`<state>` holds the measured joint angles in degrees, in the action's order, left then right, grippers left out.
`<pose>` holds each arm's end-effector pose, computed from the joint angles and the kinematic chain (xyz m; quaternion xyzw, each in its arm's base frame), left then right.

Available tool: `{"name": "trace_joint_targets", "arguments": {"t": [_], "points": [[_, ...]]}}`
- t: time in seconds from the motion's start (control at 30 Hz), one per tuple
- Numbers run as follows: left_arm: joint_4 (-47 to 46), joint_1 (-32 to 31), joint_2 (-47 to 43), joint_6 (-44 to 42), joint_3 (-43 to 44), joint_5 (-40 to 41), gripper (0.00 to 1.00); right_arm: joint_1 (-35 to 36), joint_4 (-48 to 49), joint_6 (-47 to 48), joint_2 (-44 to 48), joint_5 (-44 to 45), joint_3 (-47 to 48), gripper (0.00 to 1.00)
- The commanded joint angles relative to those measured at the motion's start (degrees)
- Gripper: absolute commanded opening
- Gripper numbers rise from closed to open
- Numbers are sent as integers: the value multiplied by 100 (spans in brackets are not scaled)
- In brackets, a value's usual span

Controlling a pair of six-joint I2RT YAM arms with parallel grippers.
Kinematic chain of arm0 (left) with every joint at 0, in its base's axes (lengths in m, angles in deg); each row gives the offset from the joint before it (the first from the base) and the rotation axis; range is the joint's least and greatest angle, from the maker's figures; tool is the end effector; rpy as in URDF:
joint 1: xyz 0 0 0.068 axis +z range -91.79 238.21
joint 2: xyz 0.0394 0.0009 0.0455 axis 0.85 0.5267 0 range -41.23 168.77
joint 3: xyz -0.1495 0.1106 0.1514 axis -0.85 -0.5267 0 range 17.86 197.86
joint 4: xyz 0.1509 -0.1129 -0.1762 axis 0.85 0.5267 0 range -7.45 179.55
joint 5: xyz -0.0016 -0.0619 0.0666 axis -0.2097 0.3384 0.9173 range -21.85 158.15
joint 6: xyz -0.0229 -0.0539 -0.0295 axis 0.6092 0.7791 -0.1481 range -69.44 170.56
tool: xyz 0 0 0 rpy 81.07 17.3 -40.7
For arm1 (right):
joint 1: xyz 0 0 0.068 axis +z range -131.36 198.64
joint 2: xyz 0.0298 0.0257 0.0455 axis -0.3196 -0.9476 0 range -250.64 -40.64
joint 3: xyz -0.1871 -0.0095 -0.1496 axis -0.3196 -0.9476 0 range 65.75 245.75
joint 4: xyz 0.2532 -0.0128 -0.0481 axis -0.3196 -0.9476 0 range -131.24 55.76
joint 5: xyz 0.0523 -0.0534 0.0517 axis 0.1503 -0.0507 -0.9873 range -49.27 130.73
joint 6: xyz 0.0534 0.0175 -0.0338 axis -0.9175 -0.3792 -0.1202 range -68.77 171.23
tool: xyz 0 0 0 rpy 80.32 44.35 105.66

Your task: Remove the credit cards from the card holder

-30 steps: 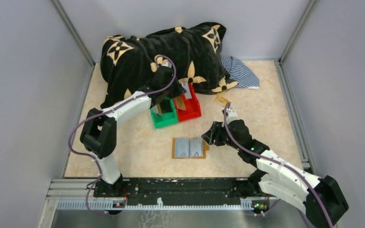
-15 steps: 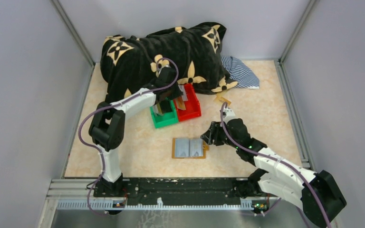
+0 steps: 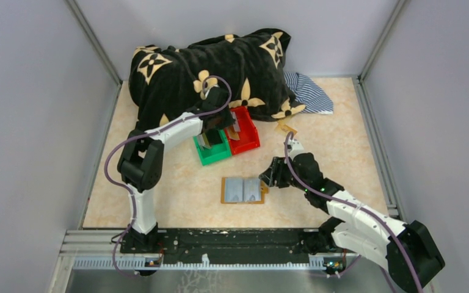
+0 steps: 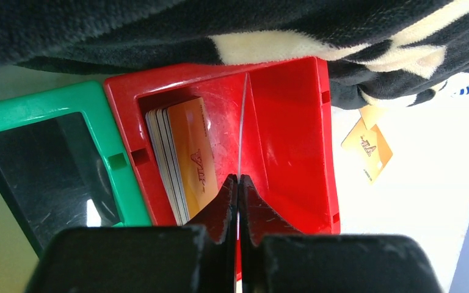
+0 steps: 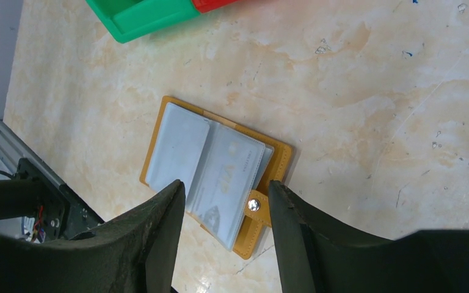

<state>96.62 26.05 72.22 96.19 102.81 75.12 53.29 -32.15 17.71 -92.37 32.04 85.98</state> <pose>0.3794 -0.2312 0.1771 -0.1314 0.9047 -0.2087 0.3474 0.1796 0.1336 0.1574 -0.0468 0.8605 0.3361 0.3799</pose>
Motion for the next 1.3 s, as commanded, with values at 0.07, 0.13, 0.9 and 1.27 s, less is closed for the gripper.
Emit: {"name": "trace_joint_targets", "arguments": {"t": [0.07,0.13,0.9,1.27], "points": [[338,-36,-66,81,530,469,0,-97,344,91,53,-139,86,53],[606,-36,51,95,754,626,0,-99,389,89,28,-198,114,53],[1830,-697,619,651,1663,1238,0,-99,-71,239,548,-596,156,54],[1983,-674,941,906,1735,1439,0,-99,-305,254,906,-707,39,54]]}}
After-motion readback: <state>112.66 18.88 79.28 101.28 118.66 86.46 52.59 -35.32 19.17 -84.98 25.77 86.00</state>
